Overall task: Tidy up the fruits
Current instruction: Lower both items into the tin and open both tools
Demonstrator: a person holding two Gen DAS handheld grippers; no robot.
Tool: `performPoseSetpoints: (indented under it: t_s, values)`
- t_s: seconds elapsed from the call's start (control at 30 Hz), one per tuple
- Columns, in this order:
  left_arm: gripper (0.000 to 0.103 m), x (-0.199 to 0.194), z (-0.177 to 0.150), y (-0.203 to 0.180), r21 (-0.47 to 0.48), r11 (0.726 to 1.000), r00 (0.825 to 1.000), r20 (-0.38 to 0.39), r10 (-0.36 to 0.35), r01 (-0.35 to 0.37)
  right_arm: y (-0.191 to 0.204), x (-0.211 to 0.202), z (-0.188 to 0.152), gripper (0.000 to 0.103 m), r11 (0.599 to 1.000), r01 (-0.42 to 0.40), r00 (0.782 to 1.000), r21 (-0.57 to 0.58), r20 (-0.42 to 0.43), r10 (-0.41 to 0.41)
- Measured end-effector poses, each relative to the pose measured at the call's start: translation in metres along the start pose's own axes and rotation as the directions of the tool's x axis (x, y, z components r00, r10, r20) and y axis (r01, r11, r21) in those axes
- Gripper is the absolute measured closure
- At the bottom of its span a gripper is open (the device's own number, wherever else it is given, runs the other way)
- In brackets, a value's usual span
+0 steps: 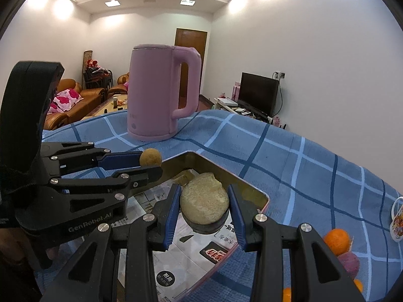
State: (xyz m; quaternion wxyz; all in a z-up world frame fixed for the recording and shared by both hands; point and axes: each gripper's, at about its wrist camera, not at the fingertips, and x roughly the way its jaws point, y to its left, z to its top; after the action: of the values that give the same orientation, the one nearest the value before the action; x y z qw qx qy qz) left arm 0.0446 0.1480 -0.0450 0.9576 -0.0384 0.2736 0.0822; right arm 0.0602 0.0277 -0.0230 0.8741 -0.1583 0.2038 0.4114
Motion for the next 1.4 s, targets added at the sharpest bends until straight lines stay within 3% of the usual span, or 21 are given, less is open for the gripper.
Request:
performPoseSetpoints:
  t_s: [0.73, 1.4]
  values:
    - [0.075, 0.025, 0.001, -0.005, 0.025, 1.000, 0.992, -0.130, -0.003, 0.006, 0.000, 0.025, -0.006, 0.063, 1.000, -0.002, 0.995, 0.010, -0.101, 0.003]
    - [0.074, 0.029, 0.001, -0.006, 0.028, 1.000, 0.989, -0.148, 0.013, -0.008, -0.001, 0.034, -0.006, 0.062, 1.000, -0.003, 0.990, 0.017, -0.141, 0.006]
